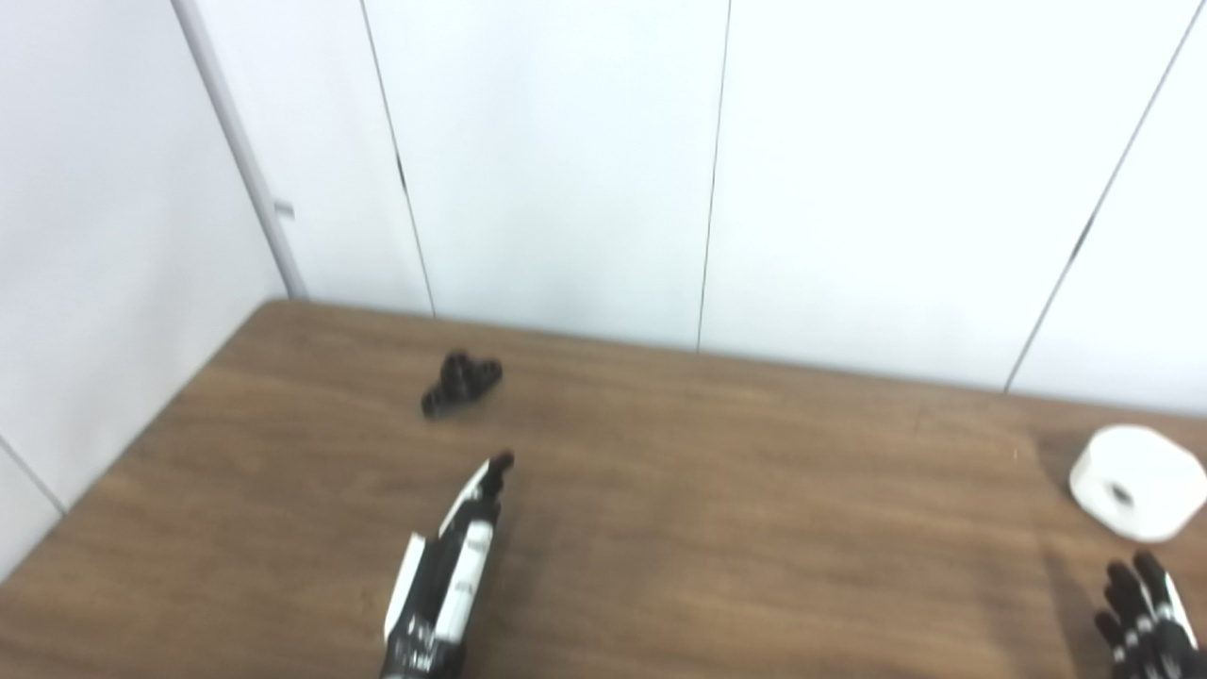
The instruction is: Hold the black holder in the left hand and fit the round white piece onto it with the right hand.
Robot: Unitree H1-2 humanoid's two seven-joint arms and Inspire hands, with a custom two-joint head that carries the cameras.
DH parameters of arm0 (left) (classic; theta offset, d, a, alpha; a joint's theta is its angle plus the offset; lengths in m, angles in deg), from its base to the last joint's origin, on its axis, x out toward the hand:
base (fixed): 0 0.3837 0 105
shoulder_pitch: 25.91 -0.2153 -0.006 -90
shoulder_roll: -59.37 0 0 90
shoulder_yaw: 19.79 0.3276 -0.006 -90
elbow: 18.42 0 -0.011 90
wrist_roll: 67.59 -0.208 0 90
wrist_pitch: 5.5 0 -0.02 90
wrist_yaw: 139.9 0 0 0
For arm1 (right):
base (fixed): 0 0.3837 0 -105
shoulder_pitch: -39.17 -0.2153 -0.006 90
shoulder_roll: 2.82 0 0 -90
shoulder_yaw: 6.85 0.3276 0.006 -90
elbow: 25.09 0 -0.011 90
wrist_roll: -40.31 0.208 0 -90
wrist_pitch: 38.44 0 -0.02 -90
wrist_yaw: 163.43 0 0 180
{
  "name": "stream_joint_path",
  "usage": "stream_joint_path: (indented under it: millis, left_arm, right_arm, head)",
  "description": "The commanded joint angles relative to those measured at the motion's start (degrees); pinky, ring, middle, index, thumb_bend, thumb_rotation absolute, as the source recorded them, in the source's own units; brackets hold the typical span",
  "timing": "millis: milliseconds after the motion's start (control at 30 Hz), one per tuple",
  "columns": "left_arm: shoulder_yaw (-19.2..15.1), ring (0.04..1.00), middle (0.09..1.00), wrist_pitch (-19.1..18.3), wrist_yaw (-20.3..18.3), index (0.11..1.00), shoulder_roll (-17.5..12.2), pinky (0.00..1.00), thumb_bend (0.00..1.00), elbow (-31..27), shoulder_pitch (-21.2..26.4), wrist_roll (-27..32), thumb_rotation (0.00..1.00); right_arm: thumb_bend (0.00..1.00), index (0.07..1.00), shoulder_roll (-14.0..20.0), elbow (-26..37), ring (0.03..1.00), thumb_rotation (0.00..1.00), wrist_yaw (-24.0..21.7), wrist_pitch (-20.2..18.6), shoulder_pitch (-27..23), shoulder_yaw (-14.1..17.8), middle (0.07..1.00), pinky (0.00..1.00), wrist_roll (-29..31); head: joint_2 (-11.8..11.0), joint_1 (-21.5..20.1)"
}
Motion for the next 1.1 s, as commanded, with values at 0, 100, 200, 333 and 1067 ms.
stream_joint_path:
  millis: [0, 100, 200, 333, 1067]
  left_arm:
    - [0.72, 1.000, 0.987, 2.00, 0.02, 0.945, 0.81, 1.00, 0.37, 1.54, -1.75, -0.19, 0.85]
    - [0.82, 0.997, 0.984, 1.21, 0.13, 0.941, 0.86, 1.00, 0.39, 0.92, -2.02, -0.50, 0.84]
    - [0.92, 0.991, 0.979, -0.30, 0.69, 0.941, 0.86, 1.00, 0.38, -0.15, -2.31, -2.16, 0.81]
    - [1.20, 0.982, 0.973, -1.68, 1.73, 0.940, 0.42, 1.00, 0.41, -1.80, -2.53, -6.54, 0.69]
    - [-5.19, 0.966, 0.916, -21.35, 4.44, 0.840, -12.03, 0.96, 0.86, -8.43, 12.37, -30.09, 0.24]
  right_arm:
    - [0.74, 0.978, 0.01, -3.09, 1.000, 1.00, -0.80, 2.14, 1.03, -0.02, 0.969, 1.00, 0.61]
    - [0.75, 0.966, 0.15, -3.07, 1.000, 1.00, -0.96, 2.09, 1.08, 0.00, 0.961, 1.00, 0.98]
    - [0.76, 0.966, 0.25, -2.70, 1.000, 1.00, -0.91, 1.78, 1.23, -0.02, 0.959, 1.00, 1.10]
    - [0.76, 0.964, 0.19, -1.90, 1.000, 1.00, -0.47, 1.15, 1.40, -0.01, 0.963, 1.00, 0.84]
    - [0.74, 0.949, -0.97, -2.10, 0.957, 1.00, 0.60, 0.93, 0.64, 0.13, 0.933, 1.00, -0.02]
  head:
    - [0.07, 0.07]
    - [0.22, 0.09]
    - [0.82, -0.29]
    - [1.69, -0.80]
    - [2.16, -2.05]
